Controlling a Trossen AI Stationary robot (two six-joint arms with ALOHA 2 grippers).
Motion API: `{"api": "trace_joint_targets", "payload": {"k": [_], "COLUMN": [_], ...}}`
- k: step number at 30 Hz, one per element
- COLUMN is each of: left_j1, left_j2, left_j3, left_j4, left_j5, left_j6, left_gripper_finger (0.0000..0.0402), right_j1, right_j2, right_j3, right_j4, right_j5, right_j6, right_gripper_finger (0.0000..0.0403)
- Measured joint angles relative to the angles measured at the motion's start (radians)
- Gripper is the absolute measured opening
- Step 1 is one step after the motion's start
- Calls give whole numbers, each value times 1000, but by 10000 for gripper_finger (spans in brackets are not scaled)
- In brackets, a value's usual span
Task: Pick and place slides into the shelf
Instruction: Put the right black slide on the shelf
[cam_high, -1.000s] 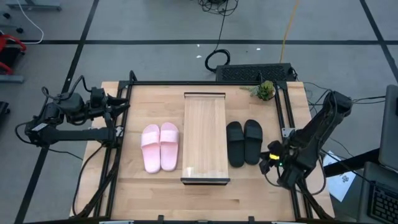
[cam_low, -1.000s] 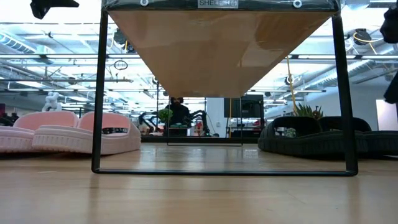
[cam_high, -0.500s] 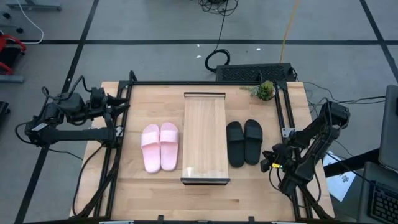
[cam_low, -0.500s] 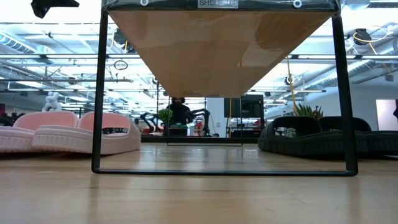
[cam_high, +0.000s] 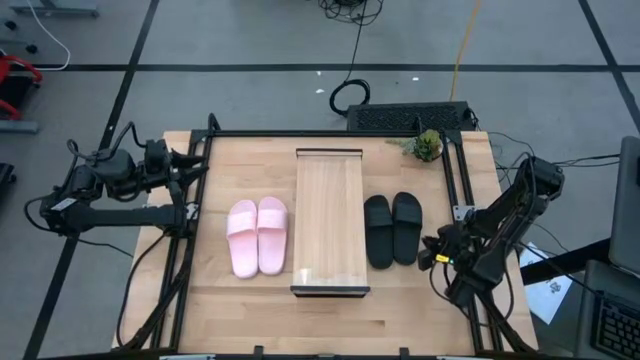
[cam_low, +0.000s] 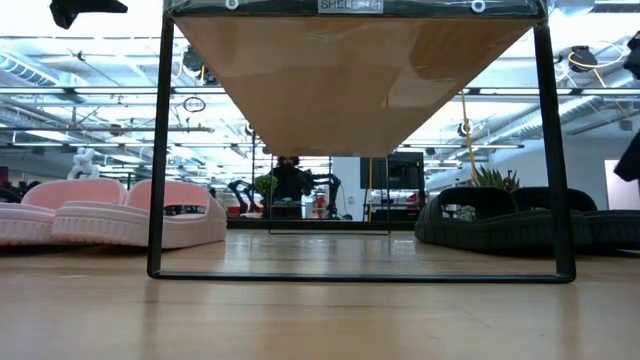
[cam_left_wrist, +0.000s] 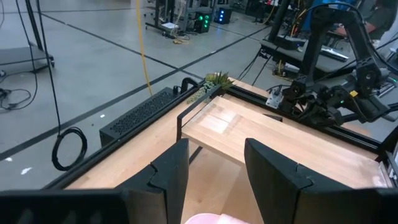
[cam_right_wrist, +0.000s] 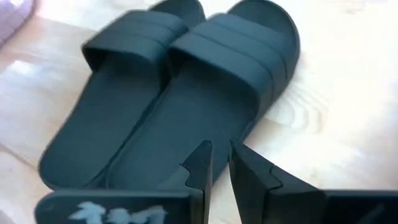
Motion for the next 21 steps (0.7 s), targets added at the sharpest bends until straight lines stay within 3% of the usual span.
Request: {"api": "trace_joint_targets", "payload": {"k": [10, 16, 21], "left_j1": [0, 0, 0], "left_j2": [0, 0, 0], "left_j3": [0, 0, 0], "left_j4": [0, 0, 0], "left_j5": [0, 0, 0], "left_j6": [2, 21, 36], "left_gripper_finger": [157, 157, 157], "right_j1": [-40, -39, -39], "right_j2": [0, 0, 0], "right_j3": [0, 0, 0], "right_j4": [1, 0, 8], "right_j5": [8, 112, 109], "right_j6": [-5, -14, -13], "right_gripper_finger": [43, 43, 43]}}
